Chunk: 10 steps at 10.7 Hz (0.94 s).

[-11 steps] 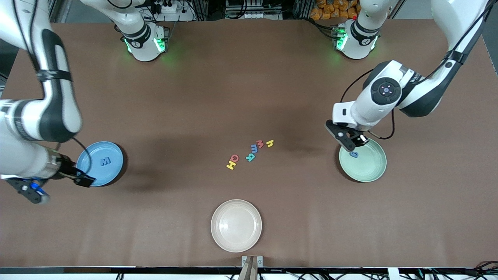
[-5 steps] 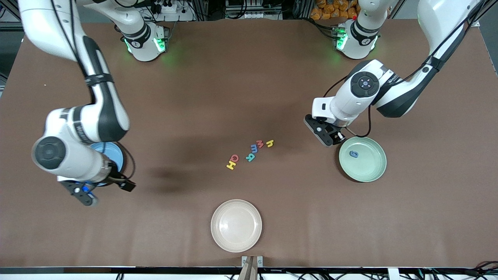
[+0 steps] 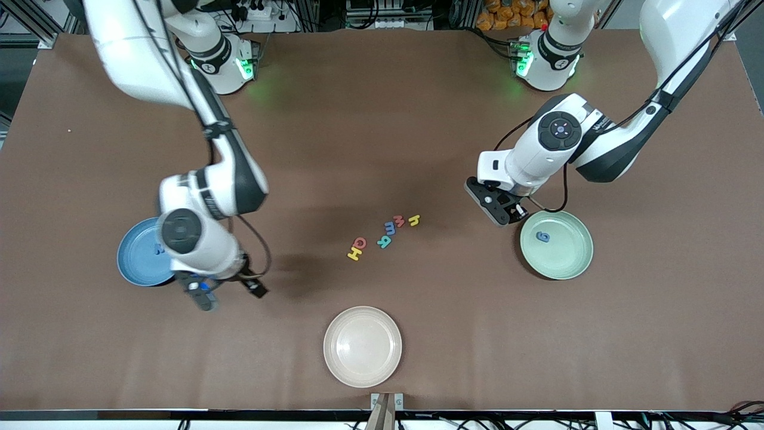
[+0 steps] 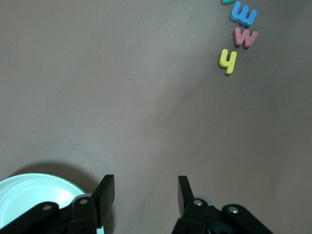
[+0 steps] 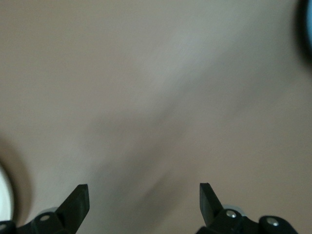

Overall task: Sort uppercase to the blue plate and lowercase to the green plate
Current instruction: 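Grasp the yellow H with the right gripper while the left gripper withdraws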

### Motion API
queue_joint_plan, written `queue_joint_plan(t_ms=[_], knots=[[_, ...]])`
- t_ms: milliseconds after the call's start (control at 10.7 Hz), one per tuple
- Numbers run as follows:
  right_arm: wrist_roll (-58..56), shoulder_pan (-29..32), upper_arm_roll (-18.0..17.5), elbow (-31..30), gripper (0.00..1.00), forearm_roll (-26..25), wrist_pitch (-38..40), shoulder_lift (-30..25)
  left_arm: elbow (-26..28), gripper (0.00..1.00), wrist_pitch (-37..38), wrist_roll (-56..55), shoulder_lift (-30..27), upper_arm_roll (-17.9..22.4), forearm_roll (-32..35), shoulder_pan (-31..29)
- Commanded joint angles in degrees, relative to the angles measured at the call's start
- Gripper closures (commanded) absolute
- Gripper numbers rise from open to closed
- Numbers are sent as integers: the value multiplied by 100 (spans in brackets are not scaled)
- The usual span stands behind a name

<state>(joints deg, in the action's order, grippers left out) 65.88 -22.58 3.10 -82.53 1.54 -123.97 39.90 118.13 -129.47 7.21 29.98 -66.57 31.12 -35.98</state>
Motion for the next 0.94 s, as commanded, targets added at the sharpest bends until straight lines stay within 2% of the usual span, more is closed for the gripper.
queue_joint_plan(t_ms=[0, 187, 655, 842], knots=[[-230, -325, -11, 61, 0, 347, -259, 159, 17, 40, -69, -71, -19, 29, -27, 3], [-769, -632, -73, 114, 0, 321, -426, 229, 17, 40, -69, -62, -19, 74, -27, 3], [-726, -1090, -64, 886, 0, 259, -435, 1079, 26, 40, -69, 114, -19, 241, -10, 3], [-717, -1143, -64, 984, 0, 242, -426, 1248, 17, 40, -69, 131, -19, 249, -10, 3]])
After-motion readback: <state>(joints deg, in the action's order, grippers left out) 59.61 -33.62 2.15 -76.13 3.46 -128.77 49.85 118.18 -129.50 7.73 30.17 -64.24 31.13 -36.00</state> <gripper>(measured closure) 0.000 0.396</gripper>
